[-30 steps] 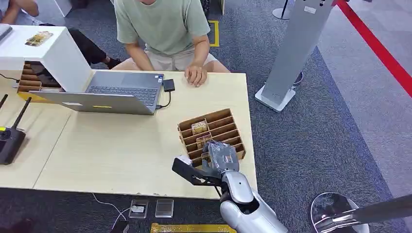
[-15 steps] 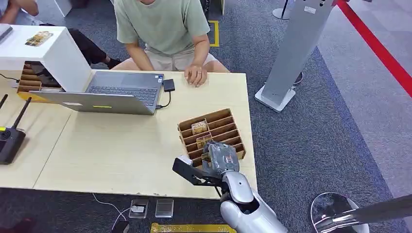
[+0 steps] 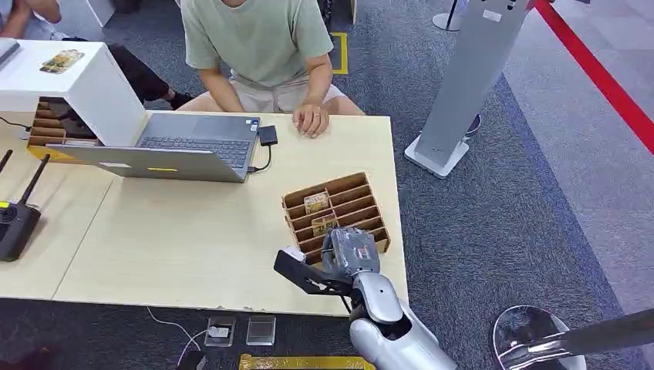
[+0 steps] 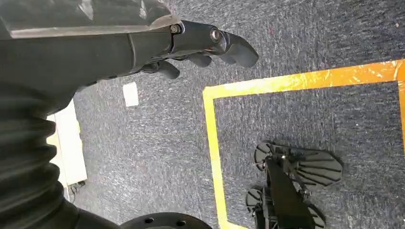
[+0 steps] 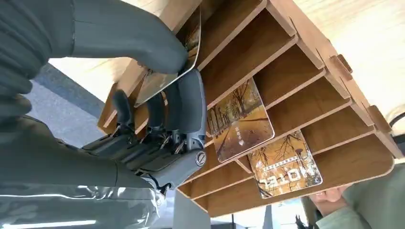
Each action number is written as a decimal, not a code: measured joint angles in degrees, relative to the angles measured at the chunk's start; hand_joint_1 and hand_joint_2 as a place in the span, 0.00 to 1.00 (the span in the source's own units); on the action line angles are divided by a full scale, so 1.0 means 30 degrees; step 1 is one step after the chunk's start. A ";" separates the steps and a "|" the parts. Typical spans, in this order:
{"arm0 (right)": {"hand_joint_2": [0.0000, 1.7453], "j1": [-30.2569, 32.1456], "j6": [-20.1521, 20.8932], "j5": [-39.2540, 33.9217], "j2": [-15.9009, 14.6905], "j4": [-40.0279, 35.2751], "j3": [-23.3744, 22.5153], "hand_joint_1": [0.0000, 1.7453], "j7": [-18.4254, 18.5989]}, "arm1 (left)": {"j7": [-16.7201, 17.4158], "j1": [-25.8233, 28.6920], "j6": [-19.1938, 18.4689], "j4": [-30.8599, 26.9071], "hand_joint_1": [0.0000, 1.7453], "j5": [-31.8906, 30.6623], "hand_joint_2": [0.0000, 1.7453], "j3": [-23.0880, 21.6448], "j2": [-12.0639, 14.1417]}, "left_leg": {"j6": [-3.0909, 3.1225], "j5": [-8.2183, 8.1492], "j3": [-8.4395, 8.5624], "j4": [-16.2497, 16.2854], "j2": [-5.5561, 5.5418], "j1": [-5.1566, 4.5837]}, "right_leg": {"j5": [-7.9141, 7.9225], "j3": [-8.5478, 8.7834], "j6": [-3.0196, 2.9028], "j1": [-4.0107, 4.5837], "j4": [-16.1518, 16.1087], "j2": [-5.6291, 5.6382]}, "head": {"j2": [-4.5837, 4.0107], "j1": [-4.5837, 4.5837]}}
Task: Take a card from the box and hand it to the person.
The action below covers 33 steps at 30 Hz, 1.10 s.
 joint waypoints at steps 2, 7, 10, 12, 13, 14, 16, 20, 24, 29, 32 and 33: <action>1.00 -0.0001 -0.0007 -0.0007 0.0000 0.0000 0.0000 0.85 -0.0015 | 0.0000 0.0000 0.0000 0.0000 0.00 0.0000 1.00 0.0000 0.0000 | 0.0000 0.0000 0.0001 0.0000 0.0000 0.0000 | 0.0000 0.0001 0.0000 0.0000 0.0000 0.0000 | 0.0000 0.0000; 1.00 -0.0009 -0.0080 -0.0160 0.0007 0.0000 0.0000 1.00 -0.0145 | 0.0000 0.0001 -0.0014 0.0000 0.00 0.0000 1.00 0.0000 -0.0007 | 0.0000 0.0000 0.0001 0.0000 0.0000 0.0000 | 0.0000 0.0001 0.0000 0.0000 0.0000 0.0000 | 0.0000 0.0000; 1.00 -0.0009 -0.0181 -0.0197 0.0007 0.0000 0.0007 1.00 -0.0284 | 0.0000 -0.0002 -0.0102 0.0000 0.00 0.0000 1.00 0.0000 -0.0007 | 0.0000 0.0000 0.0001 0.0000 0.0000 0.0000 | 0.0000 0.0001 0.0000 0.0000 0.0000 0.0000 | 0.0007 0.0000; 1.00 -0.0008 -0.0371 -0.0197 0.0007 0.0000 0.0007 1.00 -0.0364 | -0.0022 0.0003 -0.0131 0.0000 0.00 0.0022 1.00 0.0000 -0.0007 | 0.0000 0.0000 0.0000 0.0000 0.0000 0.0000 | 0.0000 0.0000 0.0000 0.0000 0.0000 0.0000 | 0.0007 0.0000; 1.00 -0.0006 -0.0496 -0.0167 0.0007 0.0000 0.0007 1.00 -0.0393 | -0.0051 0.0004 -0.0051 0.0000 0.00 0.0051 1.00 0.0007 -0.0007 | 0.0000 0.0000 0.0000 0.0000 0.0000 0.0000 | 0.0000 0.0000 0.0000 0.0000 0.0000 0.0000 | 0.0007 0.0000; 1.00 -0.0006 -0.0627 -0.0131 0.0000 0.0000 0.0007 1.00 -0.0408 | -0.0058 0.0003 0.0058 0.0000 0.00 0.0065 1.00 0.0007 -0.0007 | 0.0000 0.0000 0.0001 0.0000 0.0000 0.0000 | 0.0000 0.0001 0.0000 0.0000 0.0000 0.0000 | 0.0000 0.0001; 1.00 -0.0005 -0.0852 -0.0065 0.0000 -0.0007 0.0007 1.00 -0.0509 | -0.0058 0.0004 0.0175 0.0000 0.00 0.0160 1.00 0.0007 -0.0007 | 0.0000 0.0000 0.0001 0.0000 0.0000 0.0000 | 0.0000 0.0000 0.0000 0.0000 0.0000 0.0000 | 0.0000 0.0000; 1.00 -0.0001 -0.1283 0.0051 0.0000 -0.0029 0.0007 1.00 -0.0750 | -0.0051 0.0006 0.0255 0.0000 0.00 0.0219 1.00 0.0007 -0.0007 | 0.0000 0.0001 0.0001 0.0000 0.0000 0.0000 | 0.0000 0.0000 0.0000 0.0000 0.0000 0.0000 | 0.0007 0.0000; 1.00 0.0002 -0.1471 0.0131 -0.0007 -0.0109 0.0000 1.00 -0.0794 | -0.0058 0.0005 0.0255 0.0000 0.00 0.0233 1.00 0.0007 -0.0007 | 0.0000 0.0000 0.0001 0.0000 0.0000 0.0000 | 0.0000 -0.0002 0.0000 0.0000 0.0000 0.0000 | 0.0000 0.0000; 1.00 0.0176 -0.3055 0.0664 -0.0226 -0.1335 -0.0073 1.00 -0.1888 | -0.0226 0.0016 0.0262 0.0000 0.00 0.0299 1.00 0.0007 -0.0007 | 0.0000 0.0001 0.0001 0.0000 0.0002 0.0000 | 0.0000 -0.0009 0.0000 0.0000 0.0000 0.0000 | 0.0000 0.0000; 1.00 0.0378 -0.4644 0.1086 -0.0649 -0.3274 -0.0277 1.00 -0.3617 | -0.0452 0.0049 0.0255 0.0000 0.00 0.0313 1.00 0.0007 -0.0007 | 0.0000 0.0000 0.0002 0.0001 0.0004 0.0000 | 0.0000 -0.0011 0.0000 0.0000 -0.0001 0.0002 | 0.0000 0.0000; 1.00 0.0463 -0.5266 0.1035 -0.0786 -0.3931 -0.0357 1.00 -0.4644 | -0.0496 0.0051 0.0255 0.0000 0.00 0.0306 1.00 0.0007 -0.0007 | 0.0000 0.0000 0.0001 0.0001 0.0004 0.0000 | 0.0000 -0.0010 0.0000 -0.0001 -0.0001 0.0002 | 0.0001 0.0000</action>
